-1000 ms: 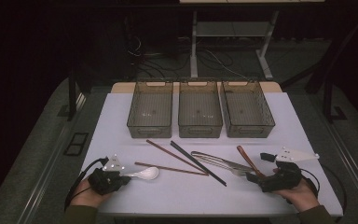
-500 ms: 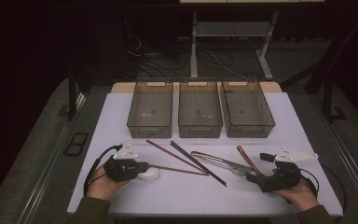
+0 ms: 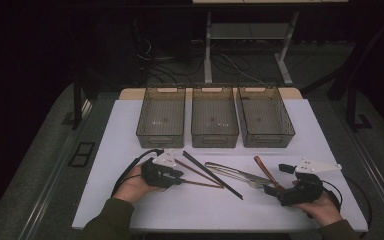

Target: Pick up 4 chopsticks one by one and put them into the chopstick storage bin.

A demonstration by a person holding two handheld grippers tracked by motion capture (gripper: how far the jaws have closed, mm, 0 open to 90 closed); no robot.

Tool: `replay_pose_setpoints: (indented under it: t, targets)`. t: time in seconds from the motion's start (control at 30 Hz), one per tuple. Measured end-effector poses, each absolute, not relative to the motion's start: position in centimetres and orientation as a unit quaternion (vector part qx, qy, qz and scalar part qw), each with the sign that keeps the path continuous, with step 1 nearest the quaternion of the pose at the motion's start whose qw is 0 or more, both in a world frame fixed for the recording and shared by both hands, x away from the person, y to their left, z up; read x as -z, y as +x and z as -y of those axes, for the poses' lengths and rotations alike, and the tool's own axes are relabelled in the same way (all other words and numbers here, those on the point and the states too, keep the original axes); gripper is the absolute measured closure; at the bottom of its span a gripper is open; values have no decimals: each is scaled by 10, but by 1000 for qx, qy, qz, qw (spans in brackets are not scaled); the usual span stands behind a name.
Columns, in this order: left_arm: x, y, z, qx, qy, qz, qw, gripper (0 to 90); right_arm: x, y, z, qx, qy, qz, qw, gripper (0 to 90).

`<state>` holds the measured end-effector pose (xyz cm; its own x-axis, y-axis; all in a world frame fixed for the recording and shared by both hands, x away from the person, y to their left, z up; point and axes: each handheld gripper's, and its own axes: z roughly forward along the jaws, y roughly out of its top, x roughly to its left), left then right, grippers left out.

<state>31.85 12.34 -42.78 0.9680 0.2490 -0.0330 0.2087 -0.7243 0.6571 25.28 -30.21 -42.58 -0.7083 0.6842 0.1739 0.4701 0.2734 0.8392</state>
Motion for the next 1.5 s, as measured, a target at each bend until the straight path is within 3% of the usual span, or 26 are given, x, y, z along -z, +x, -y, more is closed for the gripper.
replay_pose_setpoints:
  t: [0.47, 1.5]
  targets:
    - [439, 332, -118, -3, 939, -67, 336, 784, 427, 254, 301, -476, 365, -792, 109, 7]
    - [442, 349, -124, 34, 935, -5, 354, 831, 429, 255, 301, -474, 368, -793, 105, 7]
